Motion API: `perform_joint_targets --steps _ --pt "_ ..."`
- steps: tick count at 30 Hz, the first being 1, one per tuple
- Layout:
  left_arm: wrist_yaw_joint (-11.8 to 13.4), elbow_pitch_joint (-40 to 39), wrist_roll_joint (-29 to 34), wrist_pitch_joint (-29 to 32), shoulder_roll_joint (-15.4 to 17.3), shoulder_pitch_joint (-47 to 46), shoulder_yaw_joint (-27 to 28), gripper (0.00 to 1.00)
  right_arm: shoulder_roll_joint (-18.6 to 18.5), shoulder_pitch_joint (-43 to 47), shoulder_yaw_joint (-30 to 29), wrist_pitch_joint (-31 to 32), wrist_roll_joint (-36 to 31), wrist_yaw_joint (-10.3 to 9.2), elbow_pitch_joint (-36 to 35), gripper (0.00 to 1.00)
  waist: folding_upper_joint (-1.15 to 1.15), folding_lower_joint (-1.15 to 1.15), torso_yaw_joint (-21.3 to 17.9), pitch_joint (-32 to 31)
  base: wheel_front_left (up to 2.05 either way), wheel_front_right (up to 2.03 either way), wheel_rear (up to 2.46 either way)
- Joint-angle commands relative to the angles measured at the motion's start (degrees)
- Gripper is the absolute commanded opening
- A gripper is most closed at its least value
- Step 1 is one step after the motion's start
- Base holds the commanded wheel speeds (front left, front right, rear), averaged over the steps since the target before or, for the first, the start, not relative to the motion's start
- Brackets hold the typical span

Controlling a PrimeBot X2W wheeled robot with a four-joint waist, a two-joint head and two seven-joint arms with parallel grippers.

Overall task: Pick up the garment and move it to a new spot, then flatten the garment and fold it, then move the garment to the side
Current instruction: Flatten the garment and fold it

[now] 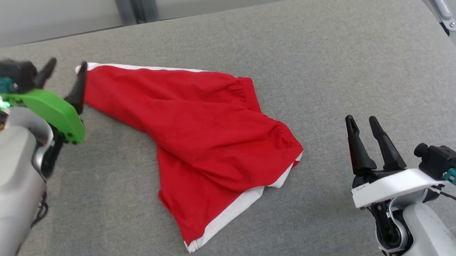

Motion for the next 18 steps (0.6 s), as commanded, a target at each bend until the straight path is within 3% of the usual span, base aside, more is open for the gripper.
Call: perform_joint_targets --steps 1,4,18 --pt "-0.2 -1.8 -1.9 0.1 -0.8 3.4 0.4 1.00 0.2 1.2 -0.6 -0.2 -0.8 0.02 0.2 1.00 0.00 0.00 3.7 -3.8 0.00 0.00 0.00" --pt "0.4 -6.6 -4.1 1.2 -1.5 9.2 0.4 1.00 0.6 2.1 -1.6 -0.2 -1.3 0.02 0.4 1.00 0.00 0.00 5.2 -5.0 0.00 0.00 0.00" --pt "8.9 -35.9 -14.1 14.0 -4.7 33.2 -3.3 1.00 -0.2 3.1 -2.4 -0.2 -1.6 0.03 -0.3 1.00 0.00 0.00 7.7 -5.8 0.00 0.00 0.00"
